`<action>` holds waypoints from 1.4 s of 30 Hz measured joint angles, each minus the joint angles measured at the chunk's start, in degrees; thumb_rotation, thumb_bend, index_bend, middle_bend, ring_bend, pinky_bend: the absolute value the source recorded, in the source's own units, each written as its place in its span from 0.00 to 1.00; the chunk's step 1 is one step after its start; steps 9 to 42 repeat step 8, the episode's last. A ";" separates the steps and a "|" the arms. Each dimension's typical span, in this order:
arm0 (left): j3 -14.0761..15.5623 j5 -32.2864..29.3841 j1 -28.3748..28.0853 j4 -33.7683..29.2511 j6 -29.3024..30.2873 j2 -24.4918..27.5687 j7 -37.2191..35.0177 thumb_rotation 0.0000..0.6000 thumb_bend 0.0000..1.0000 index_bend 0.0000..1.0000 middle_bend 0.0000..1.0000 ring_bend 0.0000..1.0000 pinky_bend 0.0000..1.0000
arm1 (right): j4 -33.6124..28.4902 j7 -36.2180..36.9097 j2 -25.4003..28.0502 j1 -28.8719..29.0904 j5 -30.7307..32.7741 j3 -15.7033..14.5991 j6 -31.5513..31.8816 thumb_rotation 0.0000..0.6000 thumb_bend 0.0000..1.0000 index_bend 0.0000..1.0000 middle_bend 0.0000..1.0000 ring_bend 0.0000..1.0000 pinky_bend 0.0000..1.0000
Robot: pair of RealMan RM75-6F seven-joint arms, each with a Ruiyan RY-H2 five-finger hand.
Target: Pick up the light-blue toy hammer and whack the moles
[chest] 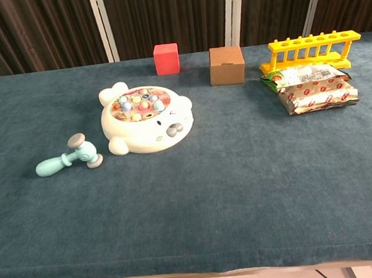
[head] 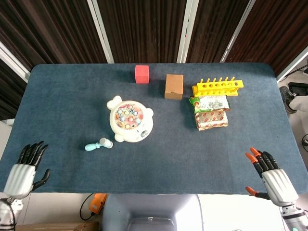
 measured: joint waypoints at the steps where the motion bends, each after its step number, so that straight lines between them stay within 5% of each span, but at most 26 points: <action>1: 0.36 0.20 0.95 0.08 0.80 0.22 -0.20 1.00 0.41 0.00 0.00 0.00 0.00 | -0.28 -0.73 0.00 -0.08 0.25 0.08 -0.10 1.00 0.22 0.00 0.00 0.00 0.00; 42: 1.80 1.88 1.16 -0.34 -2.78 2.85 -4.48 1.00 0.41 0.00 0.00 0.00 0.00 | -0.81 -2.23 0.02 -0.92 0.34 0.28 0.61 1.00 0.22 0.00 0.00 0.00 0.00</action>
